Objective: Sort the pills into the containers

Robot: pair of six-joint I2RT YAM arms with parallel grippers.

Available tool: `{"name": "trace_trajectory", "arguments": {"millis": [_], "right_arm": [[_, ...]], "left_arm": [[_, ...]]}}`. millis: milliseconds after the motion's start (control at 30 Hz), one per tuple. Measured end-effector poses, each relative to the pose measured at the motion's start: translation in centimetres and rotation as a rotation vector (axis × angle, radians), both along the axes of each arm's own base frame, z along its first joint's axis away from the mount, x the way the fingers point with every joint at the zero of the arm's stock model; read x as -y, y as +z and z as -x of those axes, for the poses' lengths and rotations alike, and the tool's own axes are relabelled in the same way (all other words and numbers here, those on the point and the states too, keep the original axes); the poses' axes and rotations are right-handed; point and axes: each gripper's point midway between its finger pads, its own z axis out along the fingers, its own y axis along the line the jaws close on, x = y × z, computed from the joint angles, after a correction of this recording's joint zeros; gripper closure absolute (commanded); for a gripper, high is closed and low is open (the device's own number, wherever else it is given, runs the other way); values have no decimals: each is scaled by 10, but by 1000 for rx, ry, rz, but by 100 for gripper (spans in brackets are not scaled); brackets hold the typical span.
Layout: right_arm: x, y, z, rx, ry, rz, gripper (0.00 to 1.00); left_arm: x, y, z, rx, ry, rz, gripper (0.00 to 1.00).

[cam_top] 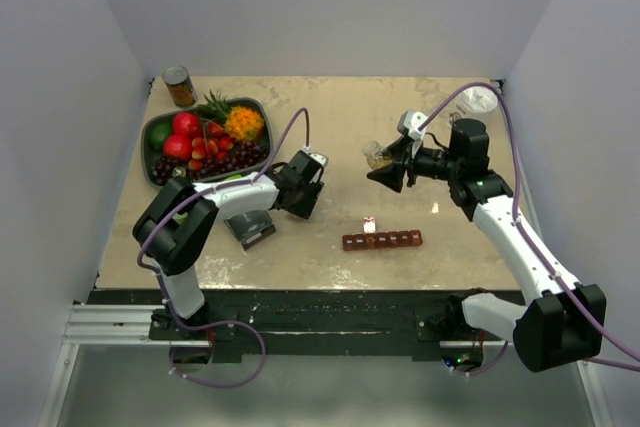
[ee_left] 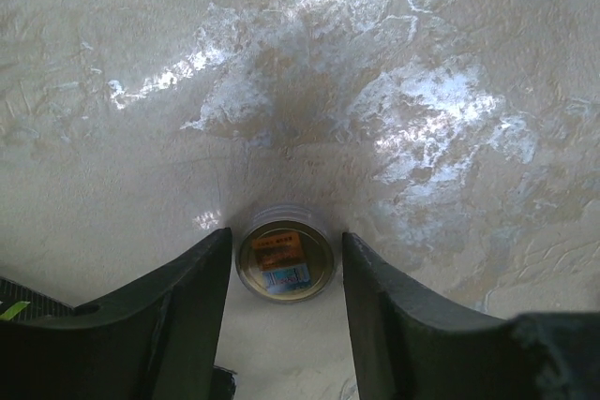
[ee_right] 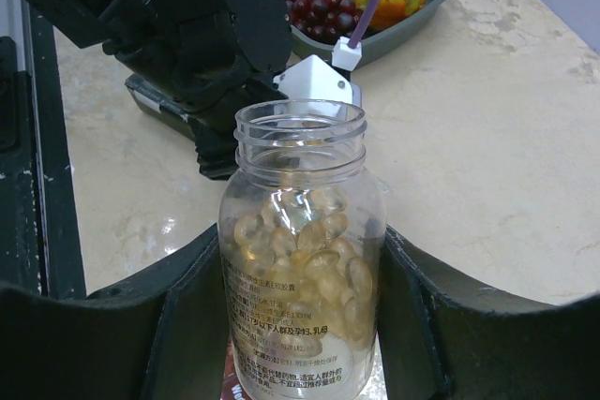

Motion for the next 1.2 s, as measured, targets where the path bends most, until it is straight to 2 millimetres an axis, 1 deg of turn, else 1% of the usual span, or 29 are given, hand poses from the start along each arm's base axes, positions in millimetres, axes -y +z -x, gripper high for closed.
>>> {"name": "trace_trajectory", "arguments": {"millis": [100, 167, 200, 300, 400, 467, 567, 667, 800, 933, 1000, 1067, 1200], "right_arm": [[1, 0, 0, -1, -2, 0, 86], [1, -1, 0, -3, -1, -1, 86], [1, -2, 0, -5, -1, 0, 86], [1, -4, 1, -10, 1, 0, 86], [1, -5, 3, -11, 11, -1, 86], [1, -5, 4, -7, 20, -1, 86], [0, -6, 7, -1, 43, 3, 86], [-1, -8, 10, 12, 69, 10, 86], [-1, -11, 14, 13, 93, 19, 86], [-2, -16, 16, 8, 113, 26, 86], [-2, -19, 15, 9, 118, 31, 85], [-2, -20, 16, 7, 123, 35, 85], [-1, -26, 21, 9, 143, 54, 85]], "left_arm": [[2, 0, -2, 6, -1, -4, 48], [3, 0, -2, 7, -3, -4, 55], [4, 0, -3, 8, -3, -2, 62], [6, 0, -4, 14, -7, -1, 74], [8, 1, -4, 17, -9, 8, 80], [10, 2, -4, 21, -13, 21, 81], [13, 8, 1, 29, -30, 68, 85], [21, 28, 10, 57, -62, 169, 87], [39, 73, 20, 124, -105, 360, 90], [56, 122, 29, 201, -151, 556, 91], [62, 140, 34, 218, -172, 633, 91], [67, 153, 40, 223, -190, 693, 91], [73, 166, 50, 215, -213, 774, 92]]}}
